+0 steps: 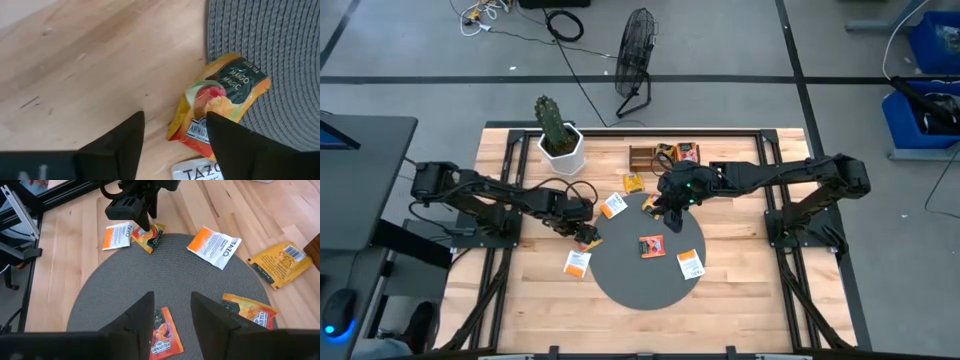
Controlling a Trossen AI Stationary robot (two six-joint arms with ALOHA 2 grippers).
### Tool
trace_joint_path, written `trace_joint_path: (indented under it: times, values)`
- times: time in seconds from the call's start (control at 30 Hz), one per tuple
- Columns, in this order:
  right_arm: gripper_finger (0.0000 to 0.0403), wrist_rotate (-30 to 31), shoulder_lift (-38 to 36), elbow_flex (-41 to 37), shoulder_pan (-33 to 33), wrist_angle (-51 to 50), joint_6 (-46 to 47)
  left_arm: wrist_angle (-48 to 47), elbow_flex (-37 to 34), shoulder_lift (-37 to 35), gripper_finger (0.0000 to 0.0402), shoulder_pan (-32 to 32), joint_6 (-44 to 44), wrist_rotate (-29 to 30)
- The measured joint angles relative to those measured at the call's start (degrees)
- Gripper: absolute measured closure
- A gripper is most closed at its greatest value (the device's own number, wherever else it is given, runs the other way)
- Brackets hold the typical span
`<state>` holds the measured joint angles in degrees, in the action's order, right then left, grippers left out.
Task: Pick & Place Tea
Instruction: Put the orange tea bag into the middle section of the wooden organizer
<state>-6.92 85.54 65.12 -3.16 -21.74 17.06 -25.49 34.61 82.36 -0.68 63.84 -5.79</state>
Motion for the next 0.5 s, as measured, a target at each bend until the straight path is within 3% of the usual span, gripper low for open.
trace_joint_path:
  times: [0.13,0.4,0.5]
  values:
    - [0.0268,1.05,0.0,0.0,-0.15,0.0,-0.21,-0.6,-0.07,0.03,0.0238,-0.11,-0.36,0.75]
    - [0.0268,3.04,0.0,0.0,-0.57,-0.02,-0.28,-0.54,-0.06,0.24,0.0375,-0.17,-2.86,1.38]
    - [0.0268,3.04,0.0,0.0,-0.76,-0.02,-0.26,-0.65,-0.09,-0.71,0.0388,-0.2,-2.99,1.48]
